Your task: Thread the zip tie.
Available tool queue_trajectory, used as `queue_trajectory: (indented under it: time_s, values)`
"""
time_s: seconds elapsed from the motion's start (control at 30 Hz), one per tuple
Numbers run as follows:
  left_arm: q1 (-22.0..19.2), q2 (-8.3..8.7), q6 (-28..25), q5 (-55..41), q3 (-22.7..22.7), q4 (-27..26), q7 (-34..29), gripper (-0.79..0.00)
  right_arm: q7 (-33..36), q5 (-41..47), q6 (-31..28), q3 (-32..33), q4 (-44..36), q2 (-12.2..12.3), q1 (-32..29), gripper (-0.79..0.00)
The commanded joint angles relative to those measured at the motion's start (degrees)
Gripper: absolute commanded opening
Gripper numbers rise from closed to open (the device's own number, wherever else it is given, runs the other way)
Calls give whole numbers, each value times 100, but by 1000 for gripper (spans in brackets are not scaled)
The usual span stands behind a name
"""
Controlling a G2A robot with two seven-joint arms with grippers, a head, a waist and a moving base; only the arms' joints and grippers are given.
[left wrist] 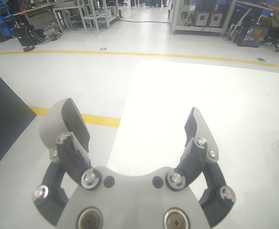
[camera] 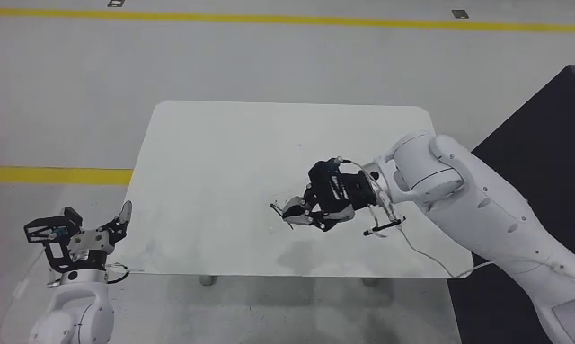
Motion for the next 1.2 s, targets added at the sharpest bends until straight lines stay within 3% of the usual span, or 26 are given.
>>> queue_trajectory:
  time_s: [0.0, 0.2, 0.37, 0.57, 0.8, 0.97, 1.17]
  values:
    - [0, 0, 0, 0, 0, 0, 0, 0, 5, 14, -2, -15, -12, -2, 5, -785]
    - [0, 0, 0, 0, 0, 0, 0, 0, -260, -275, -50, 31, -210, -34, -80, -785]
    - [0, 0, 0, 0, 0, 0, 0, 0, -1059, -819, -50, -64, -601, -198, 30, -785]
    - [0, 0, 0, 0, 0, 0, 0, 0, -2741, -2287, -50, 8, -1013, -353, 292, -785]
    - [0, 0, 0, 0, 0, 0, 0, 0, -4960, -4445, -50, 357, -1407, -343, 394, -785]
    - [0, 0, 0, 0, 0, 0, 0, 0, -5878, -5019, -50, 615, -1217, -268, 159, -785]
    - [0, 0, 0, 0, 0, 0, 0, 0, -6279, -5352, -50, 622, -1182, -196, 69, -785]
